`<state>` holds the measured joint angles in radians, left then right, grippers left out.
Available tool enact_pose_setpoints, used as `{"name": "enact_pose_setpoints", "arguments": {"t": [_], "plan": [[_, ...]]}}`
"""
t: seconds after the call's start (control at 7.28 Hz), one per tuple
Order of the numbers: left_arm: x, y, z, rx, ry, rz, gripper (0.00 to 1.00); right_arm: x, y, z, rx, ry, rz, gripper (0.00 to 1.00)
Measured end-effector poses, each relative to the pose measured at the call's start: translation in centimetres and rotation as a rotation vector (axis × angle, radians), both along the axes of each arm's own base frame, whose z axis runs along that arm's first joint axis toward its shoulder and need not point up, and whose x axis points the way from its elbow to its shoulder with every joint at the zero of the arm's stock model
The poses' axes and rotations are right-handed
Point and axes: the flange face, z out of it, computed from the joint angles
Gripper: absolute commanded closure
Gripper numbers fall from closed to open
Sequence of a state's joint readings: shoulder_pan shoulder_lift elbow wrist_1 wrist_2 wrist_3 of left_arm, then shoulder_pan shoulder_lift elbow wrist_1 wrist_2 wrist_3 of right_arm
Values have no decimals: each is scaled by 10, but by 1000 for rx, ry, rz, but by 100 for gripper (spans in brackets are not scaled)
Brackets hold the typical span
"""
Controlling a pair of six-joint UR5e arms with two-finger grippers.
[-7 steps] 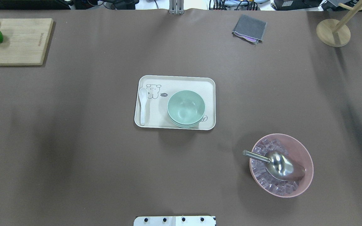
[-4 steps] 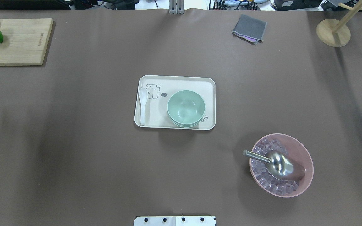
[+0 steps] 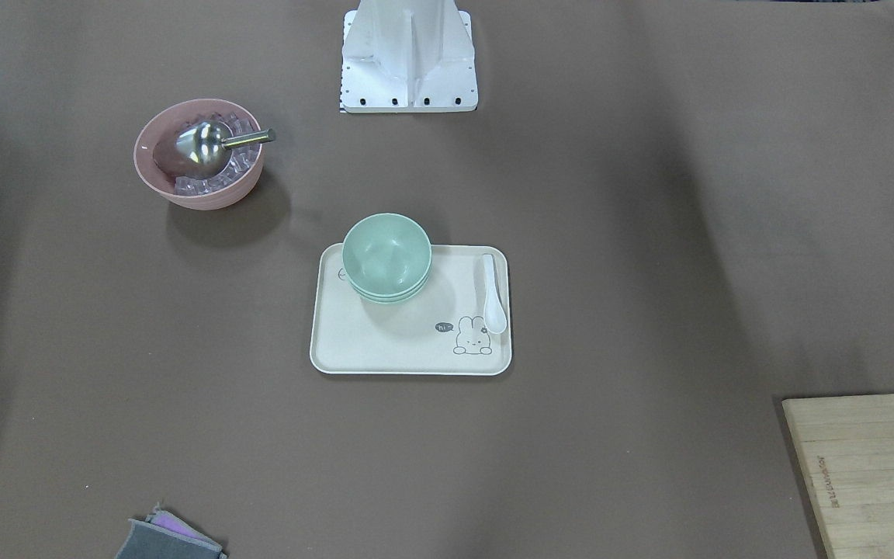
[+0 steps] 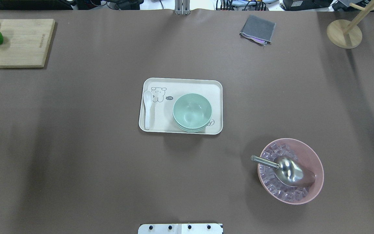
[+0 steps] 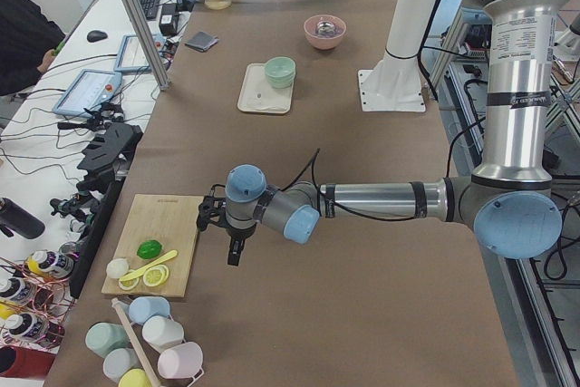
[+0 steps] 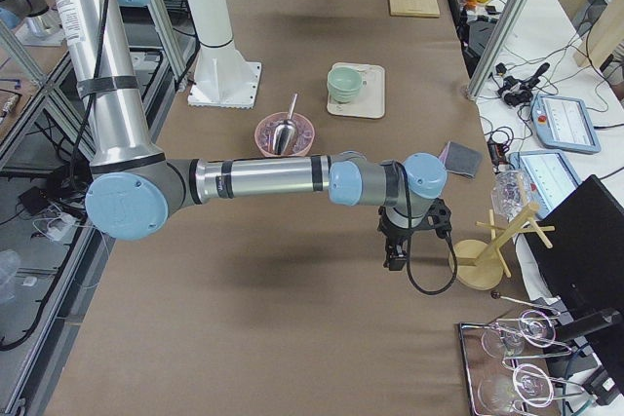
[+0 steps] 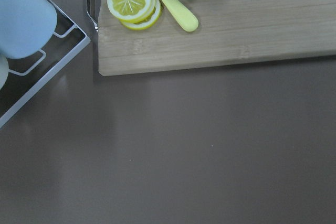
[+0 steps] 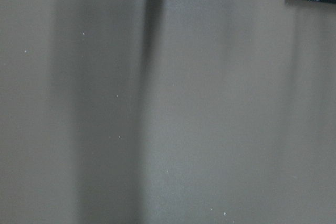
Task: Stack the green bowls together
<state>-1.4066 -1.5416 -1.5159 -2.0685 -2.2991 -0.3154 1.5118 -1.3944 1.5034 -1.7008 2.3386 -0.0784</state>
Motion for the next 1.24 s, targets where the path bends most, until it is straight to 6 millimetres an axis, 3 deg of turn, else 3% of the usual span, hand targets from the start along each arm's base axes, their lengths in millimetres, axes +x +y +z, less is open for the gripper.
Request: {"name": "enact_pose_setpoints", "arguments": {"t": [0.41, 0.82, 1.24], "plan": [[-14, 1, -9, -52, 18, 16, 2, 3, 23, 13, -28, 5, 0, 0], [-54, -3, -27, -45, -41, 67, 2, 3, 27, 17, -36, 2, 0, 0], [-64, 5, -16, -65, -44, 65, 2, 3, 26, 14, -31, 0, 1, 0]]}}
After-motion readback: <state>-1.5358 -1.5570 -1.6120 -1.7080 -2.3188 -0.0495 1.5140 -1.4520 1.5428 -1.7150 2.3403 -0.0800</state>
